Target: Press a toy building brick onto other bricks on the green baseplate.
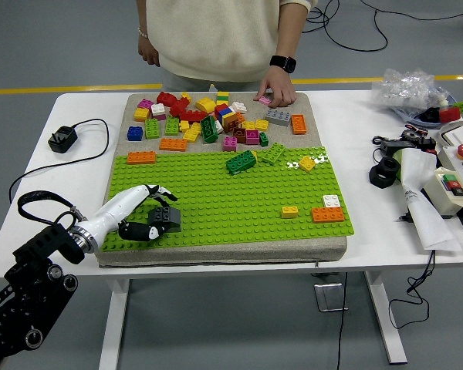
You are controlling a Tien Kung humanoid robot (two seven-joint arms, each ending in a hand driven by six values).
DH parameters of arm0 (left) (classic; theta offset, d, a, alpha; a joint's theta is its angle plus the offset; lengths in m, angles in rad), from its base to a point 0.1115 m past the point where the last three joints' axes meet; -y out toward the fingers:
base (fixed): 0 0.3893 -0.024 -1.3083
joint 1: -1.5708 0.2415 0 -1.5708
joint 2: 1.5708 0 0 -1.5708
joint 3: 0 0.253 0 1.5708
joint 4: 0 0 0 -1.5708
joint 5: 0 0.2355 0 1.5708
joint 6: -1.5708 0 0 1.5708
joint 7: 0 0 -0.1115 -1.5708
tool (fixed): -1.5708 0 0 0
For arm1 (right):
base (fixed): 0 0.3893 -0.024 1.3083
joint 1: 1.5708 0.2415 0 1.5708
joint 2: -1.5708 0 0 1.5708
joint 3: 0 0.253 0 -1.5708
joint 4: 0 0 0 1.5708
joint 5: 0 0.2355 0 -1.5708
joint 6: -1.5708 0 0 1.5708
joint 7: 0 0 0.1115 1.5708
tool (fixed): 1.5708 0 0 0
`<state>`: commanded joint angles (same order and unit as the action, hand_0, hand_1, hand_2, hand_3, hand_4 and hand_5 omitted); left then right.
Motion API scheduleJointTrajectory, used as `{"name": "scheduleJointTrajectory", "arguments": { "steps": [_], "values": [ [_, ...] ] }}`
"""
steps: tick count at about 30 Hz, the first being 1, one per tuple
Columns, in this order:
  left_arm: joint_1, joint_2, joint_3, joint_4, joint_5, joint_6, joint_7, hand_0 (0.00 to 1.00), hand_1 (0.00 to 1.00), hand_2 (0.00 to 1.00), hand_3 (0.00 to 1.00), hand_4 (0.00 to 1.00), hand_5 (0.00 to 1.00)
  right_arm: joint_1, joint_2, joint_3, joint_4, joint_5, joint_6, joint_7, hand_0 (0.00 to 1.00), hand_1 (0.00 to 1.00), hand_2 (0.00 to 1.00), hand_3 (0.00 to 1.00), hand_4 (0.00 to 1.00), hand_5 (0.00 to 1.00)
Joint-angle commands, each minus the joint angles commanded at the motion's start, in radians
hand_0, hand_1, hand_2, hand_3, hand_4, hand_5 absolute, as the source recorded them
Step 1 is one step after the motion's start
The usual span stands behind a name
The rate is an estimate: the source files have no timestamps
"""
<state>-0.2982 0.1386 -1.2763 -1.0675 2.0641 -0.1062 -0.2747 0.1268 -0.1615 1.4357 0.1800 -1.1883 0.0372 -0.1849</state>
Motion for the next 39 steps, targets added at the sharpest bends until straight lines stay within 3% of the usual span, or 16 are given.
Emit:
{"name": "scheduleJointTrajectory", "arguments": {
  "steps": [39],
  "values": [
    [-0.017, -0.004, -0.003, 0.006, -0.003, 0.000, 0.000, 0.931, 0.759, 0.641, 0.746, 0.800, 0.002, 0.001, 0.000, 0.002, 0.000, 0.003, 0.003, -0.001, 0.786, 0.709, 0.754, 0.763, 0.998, 0.691]
  ]
}}
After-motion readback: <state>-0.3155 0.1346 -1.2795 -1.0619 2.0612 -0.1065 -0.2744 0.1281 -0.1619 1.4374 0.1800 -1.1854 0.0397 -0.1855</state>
